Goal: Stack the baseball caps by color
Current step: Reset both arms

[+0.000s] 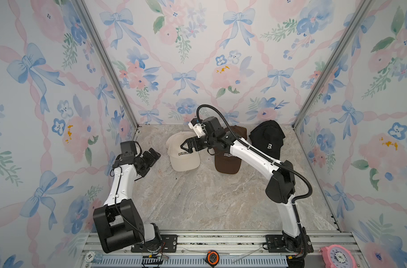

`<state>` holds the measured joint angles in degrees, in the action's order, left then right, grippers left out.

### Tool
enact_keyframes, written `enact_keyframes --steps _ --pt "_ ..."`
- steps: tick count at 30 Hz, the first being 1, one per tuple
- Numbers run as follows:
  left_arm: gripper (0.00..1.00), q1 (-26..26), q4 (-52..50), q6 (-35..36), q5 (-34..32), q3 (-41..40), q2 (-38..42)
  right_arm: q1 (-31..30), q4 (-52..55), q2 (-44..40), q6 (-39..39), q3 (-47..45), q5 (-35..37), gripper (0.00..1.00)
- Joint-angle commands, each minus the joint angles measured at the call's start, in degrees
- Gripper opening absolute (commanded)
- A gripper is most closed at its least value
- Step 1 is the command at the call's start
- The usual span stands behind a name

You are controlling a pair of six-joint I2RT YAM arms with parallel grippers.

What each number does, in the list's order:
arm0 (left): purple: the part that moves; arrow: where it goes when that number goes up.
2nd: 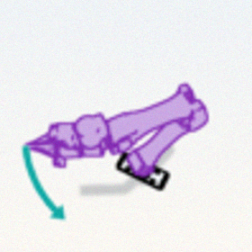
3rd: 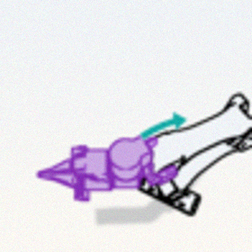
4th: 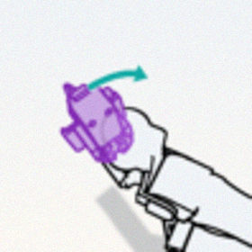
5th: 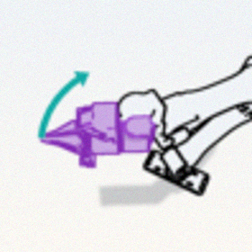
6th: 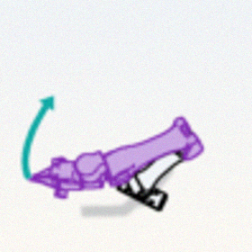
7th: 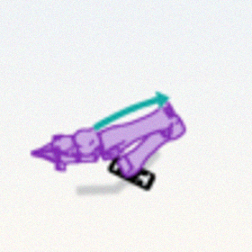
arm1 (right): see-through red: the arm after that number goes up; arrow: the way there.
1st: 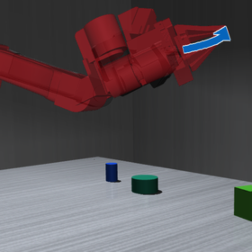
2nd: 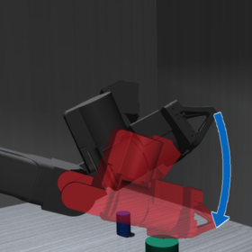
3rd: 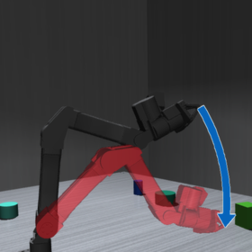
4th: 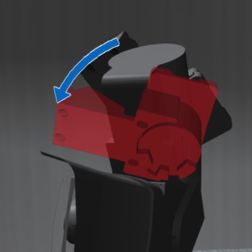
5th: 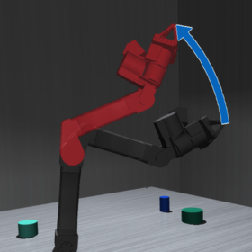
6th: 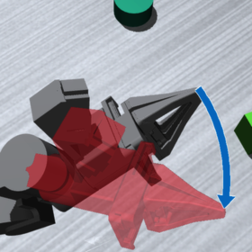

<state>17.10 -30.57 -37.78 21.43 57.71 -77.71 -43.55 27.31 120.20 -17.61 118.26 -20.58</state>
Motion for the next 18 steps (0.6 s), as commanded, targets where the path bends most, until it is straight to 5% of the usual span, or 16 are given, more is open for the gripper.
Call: enact_keyframes --steps 1,11,18 --pt "0.98 -1.28 -1.10 3.83 -2.20 1.54 1.54 1.99 2.96 -5.31 2.61 -7.99 2.67 0.96" --pt "0.98 -11.22 0.37 10.45 -11.97 0.62 6.03 8.26 5.12 -30.02 5.56 -33.89 12.95 0.96" --pt "0.98 -16.09 13.07 15.94 -22.65 -9.44 18.66 13.63 5.42 -46.36 6.37 -49.79 26.06 0.96"
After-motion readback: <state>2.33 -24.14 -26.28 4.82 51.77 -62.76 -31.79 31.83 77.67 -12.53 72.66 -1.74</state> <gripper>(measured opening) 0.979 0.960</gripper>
